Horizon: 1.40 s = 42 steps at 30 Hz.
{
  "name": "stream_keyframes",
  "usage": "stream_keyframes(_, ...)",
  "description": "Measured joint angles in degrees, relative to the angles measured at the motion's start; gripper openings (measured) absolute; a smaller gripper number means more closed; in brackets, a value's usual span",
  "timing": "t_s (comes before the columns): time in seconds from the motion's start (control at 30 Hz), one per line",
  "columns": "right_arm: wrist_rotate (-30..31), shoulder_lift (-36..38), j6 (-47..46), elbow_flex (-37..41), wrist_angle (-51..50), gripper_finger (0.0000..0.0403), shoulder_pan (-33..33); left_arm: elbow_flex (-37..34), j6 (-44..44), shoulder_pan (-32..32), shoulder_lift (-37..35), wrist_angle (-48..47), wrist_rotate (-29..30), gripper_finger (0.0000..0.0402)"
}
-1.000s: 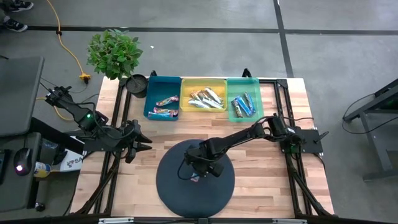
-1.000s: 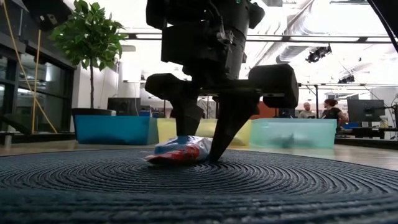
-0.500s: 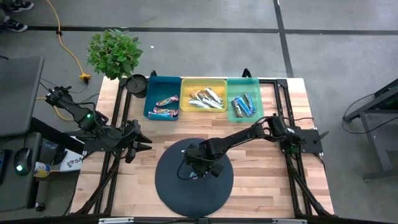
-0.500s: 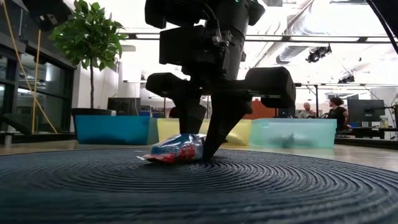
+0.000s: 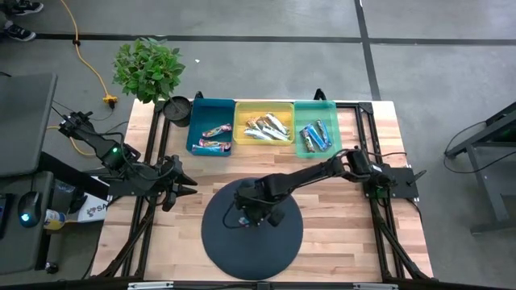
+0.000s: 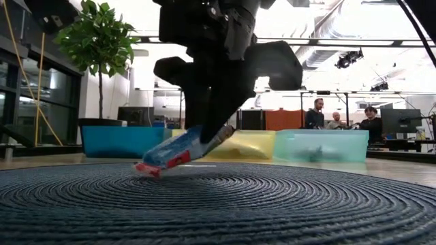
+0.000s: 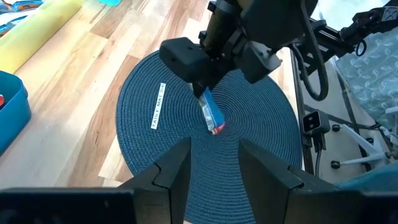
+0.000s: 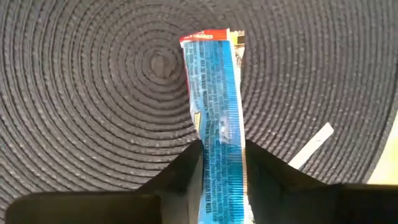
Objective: Pick and place Granola Bars by type
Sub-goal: Put the red granola bar into the blue bin
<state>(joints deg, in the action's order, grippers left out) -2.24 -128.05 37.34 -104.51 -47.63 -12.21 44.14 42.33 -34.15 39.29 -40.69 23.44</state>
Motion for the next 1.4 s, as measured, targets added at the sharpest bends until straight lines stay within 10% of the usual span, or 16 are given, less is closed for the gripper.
stream_keyframes(1.0, 1.66, 2.07, -1.33, -0.58, -0.82, 0.0028, 0.92, 0.02, 0.00, 0.00, 0.00, -0.24, 0.03, 0.0131)
stream_keyframes(1.4, 6.85, 3.32, 1.50, -15.72, 0.10, 0.0028, 5.26, 0.09, 0.00, 0.00, -0.02, -0.23, 0.28, 0.0131)
